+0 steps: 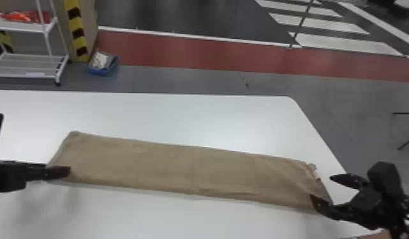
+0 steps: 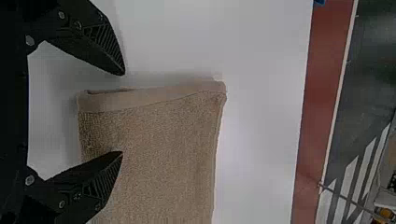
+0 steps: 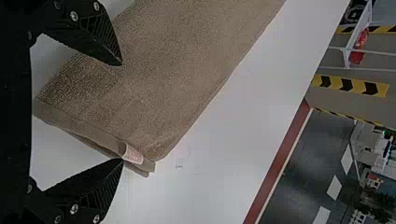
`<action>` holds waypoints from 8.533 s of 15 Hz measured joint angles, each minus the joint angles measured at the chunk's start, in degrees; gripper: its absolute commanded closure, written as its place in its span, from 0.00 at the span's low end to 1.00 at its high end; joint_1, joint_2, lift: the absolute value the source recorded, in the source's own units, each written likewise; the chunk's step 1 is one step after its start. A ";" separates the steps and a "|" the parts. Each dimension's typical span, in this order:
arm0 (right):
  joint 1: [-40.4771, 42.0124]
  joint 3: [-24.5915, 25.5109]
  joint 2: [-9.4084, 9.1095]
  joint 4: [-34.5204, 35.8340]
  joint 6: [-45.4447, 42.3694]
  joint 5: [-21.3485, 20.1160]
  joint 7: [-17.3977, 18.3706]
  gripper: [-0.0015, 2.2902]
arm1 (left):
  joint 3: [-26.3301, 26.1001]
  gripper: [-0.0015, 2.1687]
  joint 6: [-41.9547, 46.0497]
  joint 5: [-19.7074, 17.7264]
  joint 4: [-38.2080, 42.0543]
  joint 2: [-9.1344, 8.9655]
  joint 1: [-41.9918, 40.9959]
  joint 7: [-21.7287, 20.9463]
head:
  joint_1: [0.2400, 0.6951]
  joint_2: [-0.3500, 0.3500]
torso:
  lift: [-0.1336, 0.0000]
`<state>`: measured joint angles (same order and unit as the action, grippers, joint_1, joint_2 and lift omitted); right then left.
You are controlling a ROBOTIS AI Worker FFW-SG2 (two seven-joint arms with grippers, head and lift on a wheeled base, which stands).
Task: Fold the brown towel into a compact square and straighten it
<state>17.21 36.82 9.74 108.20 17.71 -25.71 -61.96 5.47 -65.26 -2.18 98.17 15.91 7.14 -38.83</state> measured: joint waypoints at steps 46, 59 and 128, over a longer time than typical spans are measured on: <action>-0.19 3.03 -0.26 -3.94 -6.64 2.80 0.88 0.07 | -12.98 0.99 -24.70 2.92 31.21 -10.54 2.24 -3.72 | 1.00 0.00 | 0.07; 0.45 4.93 -0.62 -1.80 -5.70 7.10 0.50 0.07 | -21.40 0.01 -24.70 3.46 33.44 -13.32 -1.82 0.03 | 1.00 0.00 | 0.07; -6.30 -40.52 -9.74 7.39 31.35 5.56 19.35 0.40 | 5.26 0.02 1.49 -16.98 6.94 5.45 -5.65 -2.48 | 1.00 0.74 | 0.07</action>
<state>10.91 -3.69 0.00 115.59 49.06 -20.15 -42.61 10.72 -63.77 -19.16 105.12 21.36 1.49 -41.31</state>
